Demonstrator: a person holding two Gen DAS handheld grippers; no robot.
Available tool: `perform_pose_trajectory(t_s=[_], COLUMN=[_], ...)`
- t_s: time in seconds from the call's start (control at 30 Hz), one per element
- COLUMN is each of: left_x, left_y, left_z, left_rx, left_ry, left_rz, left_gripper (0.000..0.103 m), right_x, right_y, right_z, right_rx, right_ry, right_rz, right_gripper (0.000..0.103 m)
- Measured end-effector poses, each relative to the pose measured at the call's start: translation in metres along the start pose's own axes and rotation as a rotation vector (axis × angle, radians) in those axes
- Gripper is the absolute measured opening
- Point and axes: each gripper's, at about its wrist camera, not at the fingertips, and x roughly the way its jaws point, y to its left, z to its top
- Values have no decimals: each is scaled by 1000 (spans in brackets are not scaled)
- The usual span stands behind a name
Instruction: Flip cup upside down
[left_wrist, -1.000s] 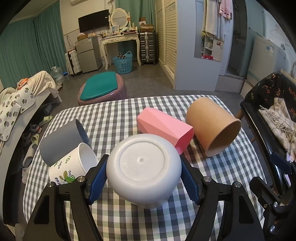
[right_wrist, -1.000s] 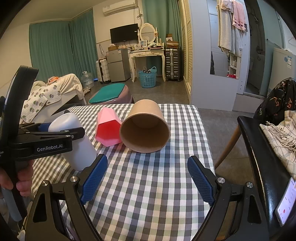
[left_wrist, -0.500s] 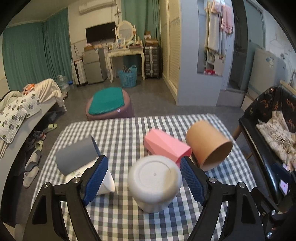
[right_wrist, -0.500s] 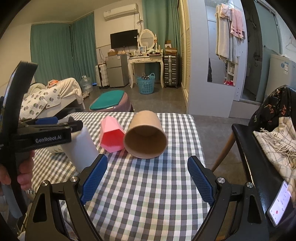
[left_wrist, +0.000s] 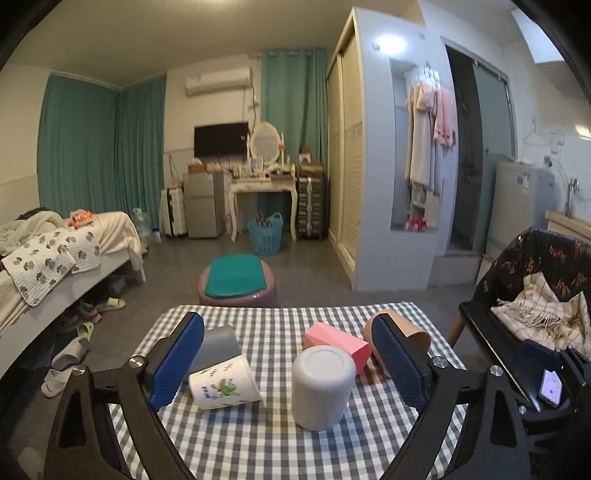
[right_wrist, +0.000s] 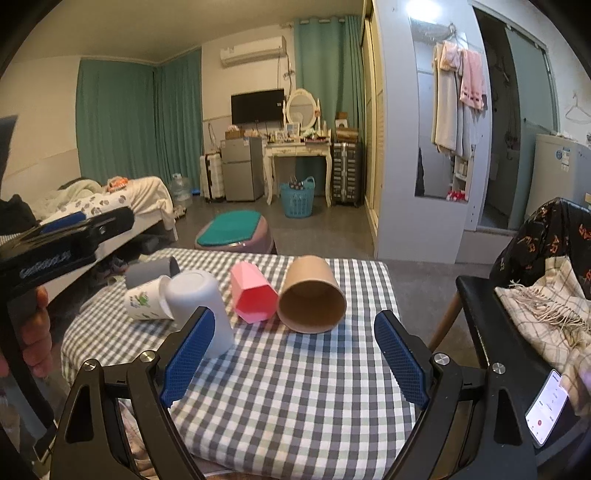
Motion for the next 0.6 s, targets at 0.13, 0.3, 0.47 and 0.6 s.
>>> perform_pose_trajectory(t_s=[0.13, 0.3, 0.47, 0.6], left_x=[-15, -32, -37, -38], left_y=[9, 13, 14, 20], left_z=[-14, -31, -51, -65], left_rx=[-10, -9, 9, 5], left_ry=[-20, -36, -30, -10], left_rz=[-11, 21, 38, 49], left_gripper=[100, 102, 103, 103], right_x=[-15, -25, -28, -24], right_y=[7, 14, 19, 18], right_z=[-9, -22, -33, -41], right_rx=[16, 29, 28, 54], right_ry=[-34, -38, -64, -61], right_rz=[-5, -3, -8, -3], right_gripper=[97, 101, 103, 103])
